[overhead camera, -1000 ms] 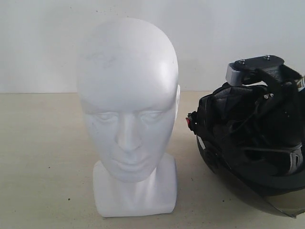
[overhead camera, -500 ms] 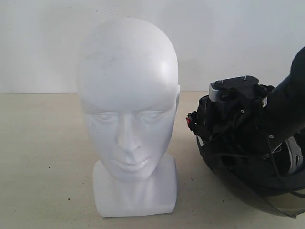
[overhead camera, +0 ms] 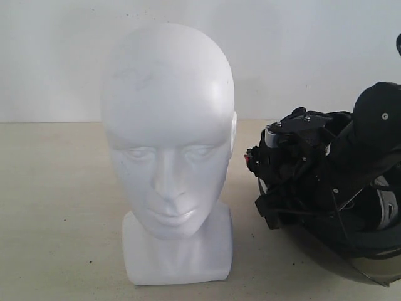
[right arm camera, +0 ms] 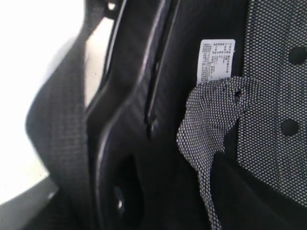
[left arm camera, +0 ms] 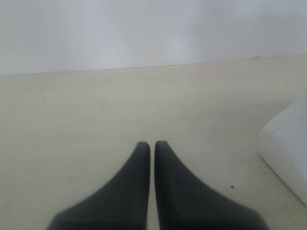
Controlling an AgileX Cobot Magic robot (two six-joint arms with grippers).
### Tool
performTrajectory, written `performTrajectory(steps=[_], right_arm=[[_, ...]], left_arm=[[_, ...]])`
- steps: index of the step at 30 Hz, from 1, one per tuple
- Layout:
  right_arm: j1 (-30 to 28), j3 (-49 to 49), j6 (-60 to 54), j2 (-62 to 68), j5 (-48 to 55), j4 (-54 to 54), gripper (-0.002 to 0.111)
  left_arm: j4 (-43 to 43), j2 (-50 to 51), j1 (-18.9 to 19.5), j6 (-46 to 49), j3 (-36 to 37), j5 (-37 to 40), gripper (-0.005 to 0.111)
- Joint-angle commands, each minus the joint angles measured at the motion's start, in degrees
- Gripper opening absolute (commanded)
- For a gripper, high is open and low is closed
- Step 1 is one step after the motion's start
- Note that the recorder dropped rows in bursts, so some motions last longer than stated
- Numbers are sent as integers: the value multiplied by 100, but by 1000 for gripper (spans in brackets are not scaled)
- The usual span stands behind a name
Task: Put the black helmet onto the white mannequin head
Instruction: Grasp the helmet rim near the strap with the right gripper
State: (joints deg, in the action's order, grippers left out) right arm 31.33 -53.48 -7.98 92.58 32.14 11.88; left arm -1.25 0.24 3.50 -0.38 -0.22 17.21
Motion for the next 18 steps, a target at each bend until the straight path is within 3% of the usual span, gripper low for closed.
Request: performTrajectory(steps=[1, 12, 18], right_arm=[[16, -38, -13, 60, -113, 18, 67], [16, -377, 13, 403, 173, 28, 67], [16, -377, 13, 403, 292, 28, 35]], left_arm=[[44, -24, -33, -17, 22, -3, 5], [44, -24, -33, -17, 22, -3, 5], [44, -24, -33, -17, 22, -3, 5]])
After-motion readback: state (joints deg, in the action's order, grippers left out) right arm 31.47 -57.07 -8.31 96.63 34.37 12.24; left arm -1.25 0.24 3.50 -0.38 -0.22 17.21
